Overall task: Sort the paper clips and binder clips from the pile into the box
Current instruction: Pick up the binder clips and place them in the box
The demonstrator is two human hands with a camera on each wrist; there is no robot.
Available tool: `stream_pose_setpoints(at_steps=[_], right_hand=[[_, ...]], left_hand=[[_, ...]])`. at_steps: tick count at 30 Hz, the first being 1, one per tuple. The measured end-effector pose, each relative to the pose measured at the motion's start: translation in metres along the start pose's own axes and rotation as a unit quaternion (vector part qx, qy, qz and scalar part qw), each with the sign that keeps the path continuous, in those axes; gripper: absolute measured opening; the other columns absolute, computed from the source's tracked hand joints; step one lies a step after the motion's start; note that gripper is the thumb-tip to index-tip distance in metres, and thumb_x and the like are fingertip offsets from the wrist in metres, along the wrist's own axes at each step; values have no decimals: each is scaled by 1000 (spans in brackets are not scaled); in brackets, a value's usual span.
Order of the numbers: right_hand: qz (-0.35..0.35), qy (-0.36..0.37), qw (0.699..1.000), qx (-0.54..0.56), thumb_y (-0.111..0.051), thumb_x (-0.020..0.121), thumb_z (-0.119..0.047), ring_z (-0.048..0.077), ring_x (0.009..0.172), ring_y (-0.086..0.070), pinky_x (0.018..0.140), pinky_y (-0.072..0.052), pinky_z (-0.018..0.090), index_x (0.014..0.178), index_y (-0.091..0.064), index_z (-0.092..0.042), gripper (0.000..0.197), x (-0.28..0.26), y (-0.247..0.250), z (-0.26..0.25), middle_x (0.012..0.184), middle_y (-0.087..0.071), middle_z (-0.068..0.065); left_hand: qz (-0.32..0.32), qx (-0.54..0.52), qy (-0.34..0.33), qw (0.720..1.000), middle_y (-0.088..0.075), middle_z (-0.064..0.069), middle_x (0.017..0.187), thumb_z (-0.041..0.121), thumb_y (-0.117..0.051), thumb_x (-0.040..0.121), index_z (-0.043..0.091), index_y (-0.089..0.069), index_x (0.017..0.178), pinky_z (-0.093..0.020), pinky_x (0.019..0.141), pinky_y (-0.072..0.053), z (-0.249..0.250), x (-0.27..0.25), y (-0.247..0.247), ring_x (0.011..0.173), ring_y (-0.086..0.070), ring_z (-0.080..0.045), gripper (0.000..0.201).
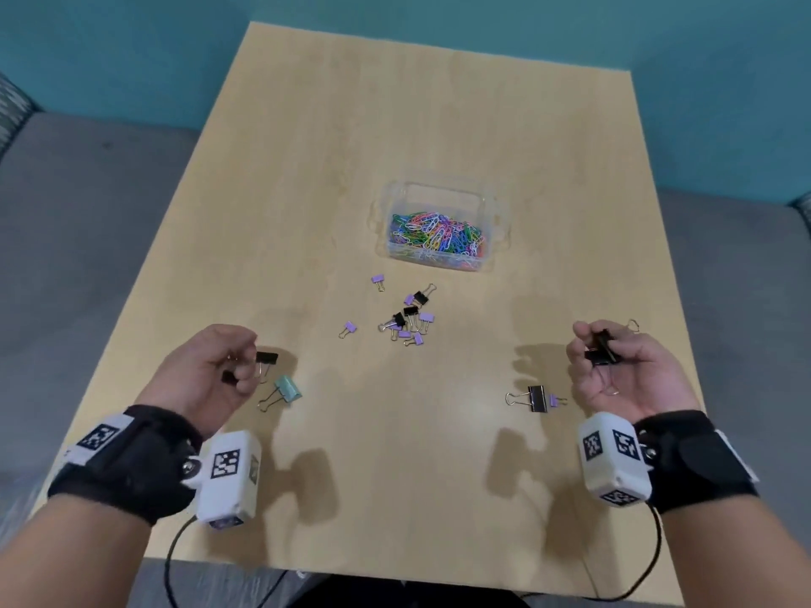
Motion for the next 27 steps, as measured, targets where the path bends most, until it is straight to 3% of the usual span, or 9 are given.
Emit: stream_pose_setpoints(at_steps=[2,5,7,9,12,13,16,20,27], right_hand=[[38,3,999,-37,-49,74,0,18,66,-62,54,-51,21,90,-69,-14,29,2,8,1,88,-69,7],[70,1,989,-132,-49,89,-8,16,56,-52,45,-42,20,91,-63,-14,16,1,17,8,75,-60,6],[94,31,952,-291,-56,92,-16,17,49,-45,43,-35,23,83,-56,-13,9,-1,23,8,69,-56,8],[102,88,821,-555,-59,90,-22,22,50,-47,47,-36,27,83,-54,-16,11,-5,24,5,68,-59,6],[39,98,525,-845,-55,90,-36,20,76,-61,62,-46,32,109,-50,-32,20,-9,17,18,91,-66,-4],[15,91,479,-873,-53,91,-37,20,82,-61,66,-47,32,116,-47,-33,26,-8,16,23,98,-66,-5],[-6,104,443,-890,-51,92,-35,17,75,-58,62,-47,32,102,-46,-28,13,-6,6,24,88,-61,-8],[-14,96,437,-894,-50,92,-33,14,66,-53,57,-43,31,84,-43,-26,13,-2,3,24,74,-54,-7],[38,85,480,-873,-52,91,-37,14,62,-55,56,-46,31,75,-47,-25,20,0,9,11,67,-58,-4]], left_hand=[[60,300,-75,949,-55,-4,67,25,-61,83,19,-61,76,-26,48,-34,4,-4,-1,49,-44,-19,9],[42,720,-119,683,-58,6,92,54,-57,81,29,-47,104,-32,62,-43,-14,-14,-20,73,-56,-20,37],[25,765,-115,633,-52,5,103,59,-51,83,29,-38,110,-33,62,-46,-27,-17,-24,74,-56,-21,43],[30,761,-124,635,-51,3,103,56,-48,86,26,-36,103,-33,59,-45,-30,-17,-25,70,-56,-23,36],[33,760,-133,635,-50,2,93,53,-48,87,24,-34,89,-33,56,-42,-28,-19,-31,67,-55,-23,32],[35,757,-138,638,-49,2,90,53,-50,85,23,-35,86,-33,56,-42,-27,-20,-34,66,-54,-22,34],[61,679,-140,718,-56,2,78,48,-63,75,23,-42,78,-31,53,-41,-20,-23,-33,62,-55,-19,33],[33,265,-92,959,-59,-11,72,25,-74,67,15,-50,80,-27,44,-24,-15,-15,-16,43,-41,-17,29],[-80,-125,9,989,-56,-6,76,32,-62,69,10,-66,98,-24,48,-21,2,-18,4,57,-41,-15,36]])
Point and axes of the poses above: each hand's wrist, its own x-axis towards the middle knuckle, its own y-axis out of the back of the hand, z = x × y, the point moved 7 cm from there along x, towards the middle knuckle
